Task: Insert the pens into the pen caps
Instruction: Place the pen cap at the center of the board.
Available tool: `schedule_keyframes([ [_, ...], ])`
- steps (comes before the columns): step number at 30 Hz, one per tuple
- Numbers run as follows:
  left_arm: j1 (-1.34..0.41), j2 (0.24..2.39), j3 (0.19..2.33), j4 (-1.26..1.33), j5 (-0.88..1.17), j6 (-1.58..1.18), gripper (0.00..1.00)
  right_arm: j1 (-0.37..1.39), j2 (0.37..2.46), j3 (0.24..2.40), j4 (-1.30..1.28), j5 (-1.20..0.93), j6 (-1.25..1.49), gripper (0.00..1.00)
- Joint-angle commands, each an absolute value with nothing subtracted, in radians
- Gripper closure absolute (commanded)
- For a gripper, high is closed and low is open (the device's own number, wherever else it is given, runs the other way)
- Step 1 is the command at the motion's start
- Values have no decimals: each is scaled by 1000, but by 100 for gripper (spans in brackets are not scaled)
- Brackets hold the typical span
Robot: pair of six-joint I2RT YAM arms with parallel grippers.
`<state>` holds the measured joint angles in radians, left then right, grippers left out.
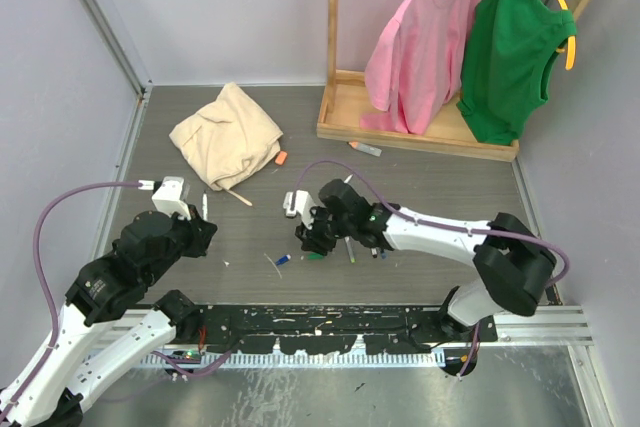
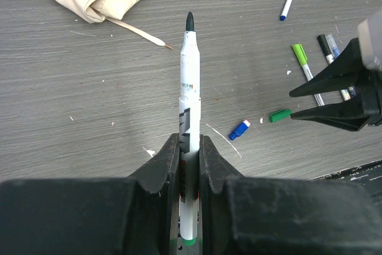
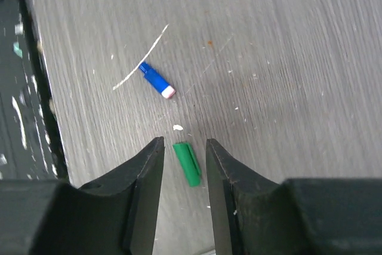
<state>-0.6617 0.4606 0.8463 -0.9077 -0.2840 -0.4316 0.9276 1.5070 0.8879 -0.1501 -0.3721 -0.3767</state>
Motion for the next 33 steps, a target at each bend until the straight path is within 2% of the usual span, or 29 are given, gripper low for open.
schedule_keyframes([
  [1,-661,459,850,-854,-286,-425,100,929,1416,763,200,-171,202,60],
  [7,-661,465,849,-850,-283,-426,100,971,1307,683,164,164,614,59],
  [10,-661,470,849,-849,-279,-423,100,1030,1289,673,47,351,815,59],
  [14,-661,473,849,-849,-279,-423,100,1114,1318,704,-110,484,1049,59],
  [22,-660,476,850,-850,-279,-423,100,1230,1467,830,-290,547,1218,55],
  [33,-661,472,849,-850,-281,-423,100,1228,1540,840,-233,491,1222,48],
])
